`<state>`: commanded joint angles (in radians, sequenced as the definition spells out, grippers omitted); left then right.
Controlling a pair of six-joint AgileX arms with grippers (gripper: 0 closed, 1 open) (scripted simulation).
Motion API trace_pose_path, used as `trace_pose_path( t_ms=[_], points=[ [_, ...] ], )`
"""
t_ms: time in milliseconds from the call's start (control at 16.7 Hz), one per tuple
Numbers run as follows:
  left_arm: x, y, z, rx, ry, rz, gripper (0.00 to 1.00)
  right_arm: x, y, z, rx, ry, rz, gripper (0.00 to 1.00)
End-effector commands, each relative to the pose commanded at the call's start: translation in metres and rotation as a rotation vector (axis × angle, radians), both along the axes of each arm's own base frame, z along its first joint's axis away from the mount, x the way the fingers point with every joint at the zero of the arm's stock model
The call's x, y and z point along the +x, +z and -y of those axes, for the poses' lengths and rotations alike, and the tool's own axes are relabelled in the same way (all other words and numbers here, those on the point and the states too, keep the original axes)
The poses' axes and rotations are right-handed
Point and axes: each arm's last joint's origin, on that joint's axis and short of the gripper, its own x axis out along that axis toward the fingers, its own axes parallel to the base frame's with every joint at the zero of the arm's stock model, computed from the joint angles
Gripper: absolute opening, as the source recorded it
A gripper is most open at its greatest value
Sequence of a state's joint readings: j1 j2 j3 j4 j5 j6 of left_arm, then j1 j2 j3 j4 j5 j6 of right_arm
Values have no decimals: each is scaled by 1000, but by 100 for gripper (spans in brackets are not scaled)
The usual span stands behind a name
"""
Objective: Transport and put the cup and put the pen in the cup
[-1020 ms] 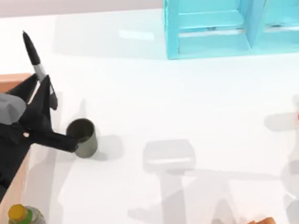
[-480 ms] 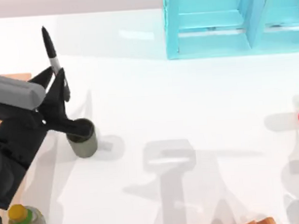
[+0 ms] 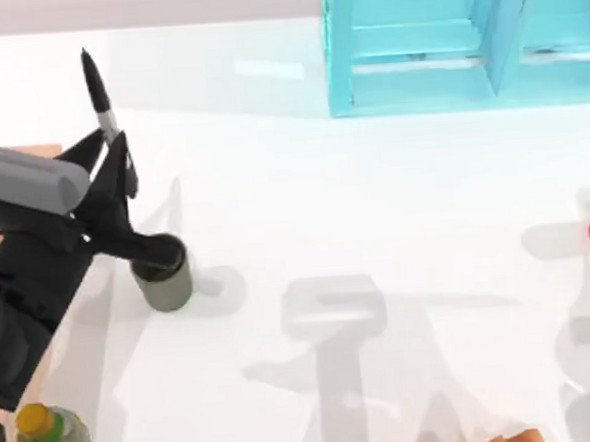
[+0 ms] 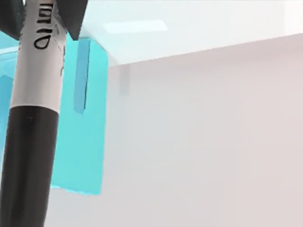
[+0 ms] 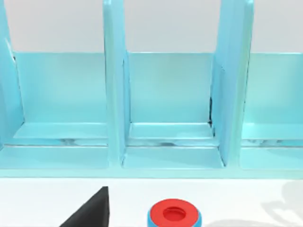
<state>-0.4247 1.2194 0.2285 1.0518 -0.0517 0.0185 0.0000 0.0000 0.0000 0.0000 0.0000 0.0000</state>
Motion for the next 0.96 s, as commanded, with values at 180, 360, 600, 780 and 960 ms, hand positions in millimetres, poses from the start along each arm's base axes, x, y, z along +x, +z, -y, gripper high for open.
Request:
trace_pose_path(
  t_ms=[180,360,600,780,960],
  points=[
    [0,0,0,0,0,0,45,0,0,0,0,0,0,100],
    [0,0,0,0,0,0,68,0,0,0,0,0,0,100],
    [0,0,0,0,0,0,98,0,0,0,0,0,0,100],
    [0,0,0,0,0,0,100,0,0,0,0,0,0,100],
    [0,0,0,0,0,0,100,0,0,0,0,0,0,100]
  ],
)
